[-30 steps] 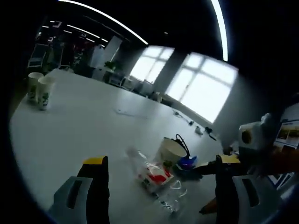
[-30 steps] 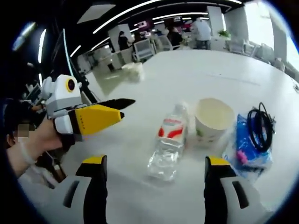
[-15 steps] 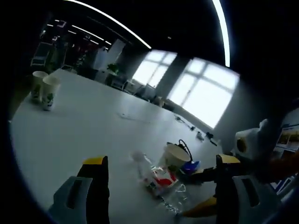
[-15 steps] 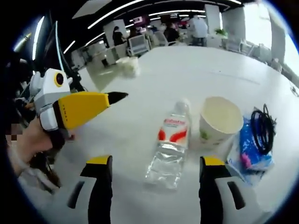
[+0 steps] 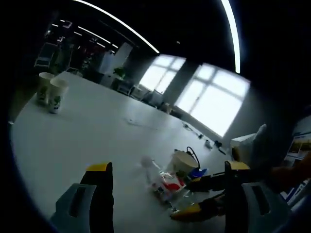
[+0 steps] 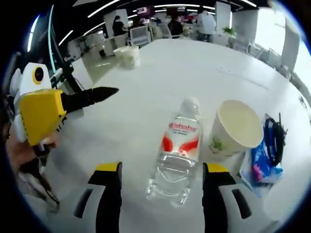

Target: Arrange the tabletop items into an orderly group along one side of the table until the central work area is clear of visible clutter.

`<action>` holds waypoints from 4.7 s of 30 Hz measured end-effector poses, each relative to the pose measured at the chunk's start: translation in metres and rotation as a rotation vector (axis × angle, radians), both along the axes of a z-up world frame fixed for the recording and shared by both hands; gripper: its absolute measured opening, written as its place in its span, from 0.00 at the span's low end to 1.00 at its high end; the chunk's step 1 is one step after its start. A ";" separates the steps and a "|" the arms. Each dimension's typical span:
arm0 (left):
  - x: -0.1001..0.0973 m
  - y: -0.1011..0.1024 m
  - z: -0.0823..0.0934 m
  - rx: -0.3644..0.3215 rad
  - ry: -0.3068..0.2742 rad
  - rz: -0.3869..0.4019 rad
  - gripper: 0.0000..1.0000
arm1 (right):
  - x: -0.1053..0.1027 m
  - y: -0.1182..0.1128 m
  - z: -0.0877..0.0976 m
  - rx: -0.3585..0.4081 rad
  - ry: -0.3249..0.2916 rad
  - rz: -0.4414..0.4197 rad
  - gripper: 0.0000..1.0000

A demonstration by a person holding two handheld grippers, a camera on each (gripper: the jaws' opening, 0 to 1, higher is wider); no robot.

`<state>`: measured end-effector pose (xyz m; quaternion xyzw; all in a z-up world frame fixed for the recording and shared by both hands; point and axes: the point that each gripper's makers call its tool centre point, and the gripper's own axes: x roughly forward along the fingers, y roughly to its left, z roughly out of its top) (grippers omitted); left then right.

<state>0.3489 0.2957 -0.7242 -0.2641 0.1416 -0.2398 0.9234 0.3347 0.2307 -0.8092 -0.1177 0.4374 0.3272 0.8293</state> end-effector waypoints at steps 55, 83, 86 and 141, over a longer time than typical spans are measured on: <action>0.018 -0.012 -0.028 -0.086 0.083 -0.015 0.87 | 0.017 -0.008 -0.016 -0.037 -0.076 -0.041 0.37; 0.071 -0.044 -0.053 -0.306 0.301 -0.064 0.82 | 0.022 -0.008 -0.013 0.023 -0.133 0.007 0.37; 0.073 -0.048 -0.054 -0.319 0.312 -0.066 0.81 | 0.023 -0.008 -0.013 0.042 -0.136 0.005 0.37; 0.092 -0.020 -0.070 -0.407 0.309 0.031 0.20 | 0.013 -0.012 0.001 0.099 -0.272 0.119 0.35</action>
